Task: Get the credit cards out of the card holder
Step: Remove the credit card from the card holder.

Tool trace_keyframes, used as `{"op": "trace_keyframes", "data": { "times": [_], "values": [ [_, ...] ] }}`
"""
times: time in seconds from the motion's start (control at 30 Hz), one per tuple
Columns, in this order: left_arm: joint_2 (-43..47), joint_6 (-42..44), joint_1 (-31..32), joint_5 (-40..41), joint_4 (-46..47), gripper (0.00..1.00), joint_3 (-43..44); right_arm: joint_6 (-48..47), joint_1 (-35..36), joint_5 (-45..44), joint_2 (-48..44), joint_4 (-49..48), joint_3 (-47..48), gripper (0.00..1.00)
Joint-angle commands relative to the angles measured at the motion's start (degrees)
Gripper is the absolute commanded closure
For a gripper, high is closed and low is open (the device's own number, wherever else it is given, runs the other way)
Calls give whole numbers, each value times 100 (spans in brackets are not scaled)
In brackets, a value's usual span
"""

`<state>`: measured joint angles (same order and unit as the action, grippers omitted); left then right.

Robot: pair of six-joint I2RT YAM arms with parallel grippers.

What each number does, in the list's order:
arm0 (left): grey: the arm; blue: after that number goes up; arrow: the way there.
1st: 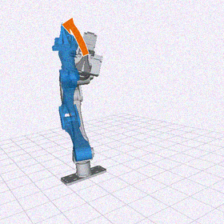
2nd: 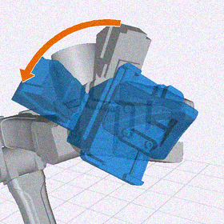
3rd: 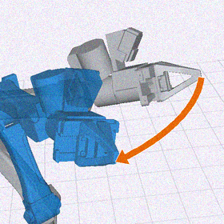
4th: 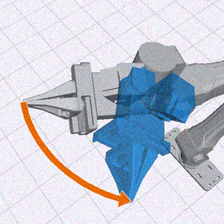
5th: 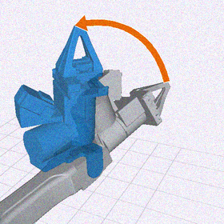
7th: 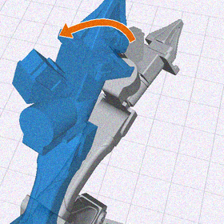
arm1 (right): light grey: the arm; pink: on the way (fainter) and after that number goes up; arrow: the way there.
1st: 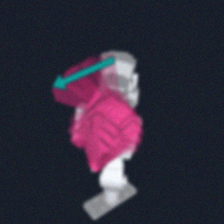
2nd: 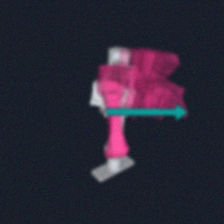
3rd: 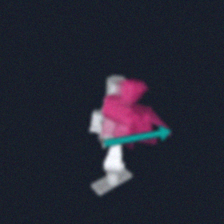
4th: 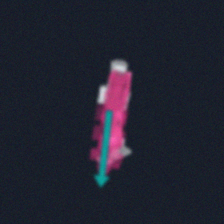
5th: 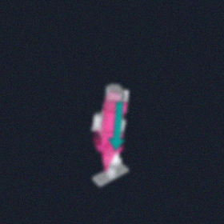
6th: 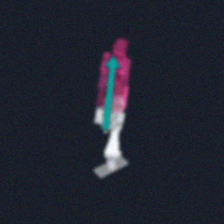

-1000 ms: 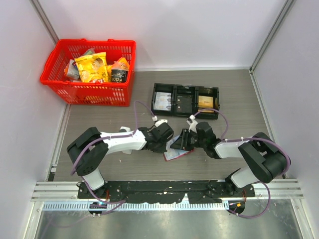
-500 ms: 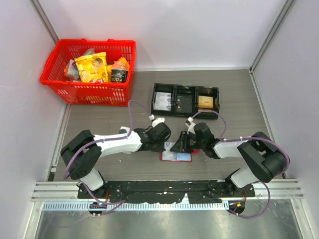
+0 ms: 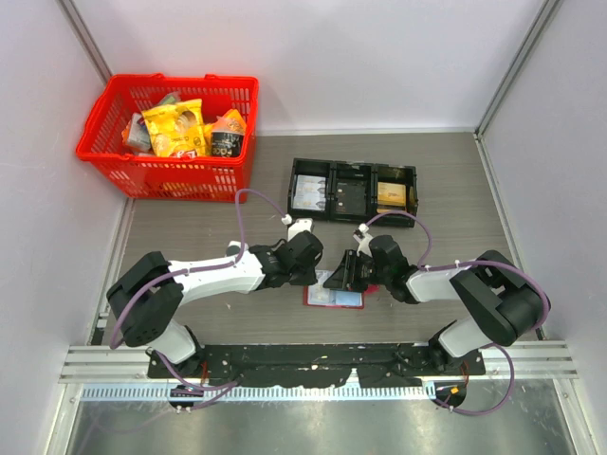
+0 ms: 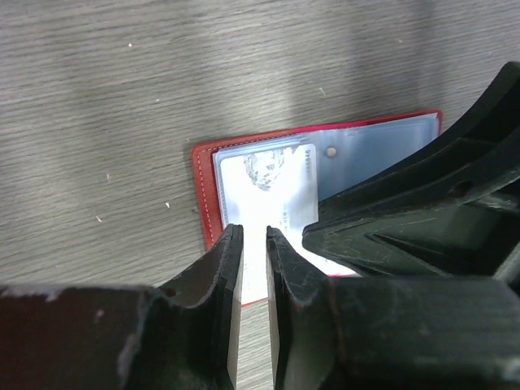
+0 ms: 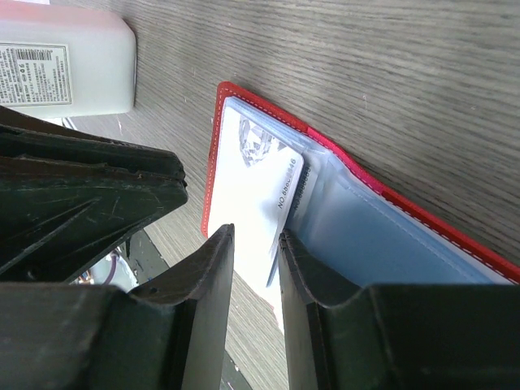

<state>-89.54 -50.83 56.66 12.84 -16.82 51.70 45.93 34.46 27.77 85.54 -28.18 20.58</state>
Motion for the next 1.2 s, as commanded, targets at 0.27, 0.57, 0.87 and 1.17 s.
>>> {"op": "trace_keyframes", "data": {
  "times": [0.27,0.57,0.87,1.17],
  "values": [
    [-54,-103,11,61,750,79,-204,-14,35,-246,147,-55,-115,66],
    [-354,-331,11,34,759,89,-398,179,44,-272,112,-354,-230,65],
    [-301,-673,11,245,522,96,-696,390,52,-18,-177,-960,-440,64],
    [287,-762,3,289,689,94,-943,364,44,0,-293,-1040,-458,65]
  ]
}}
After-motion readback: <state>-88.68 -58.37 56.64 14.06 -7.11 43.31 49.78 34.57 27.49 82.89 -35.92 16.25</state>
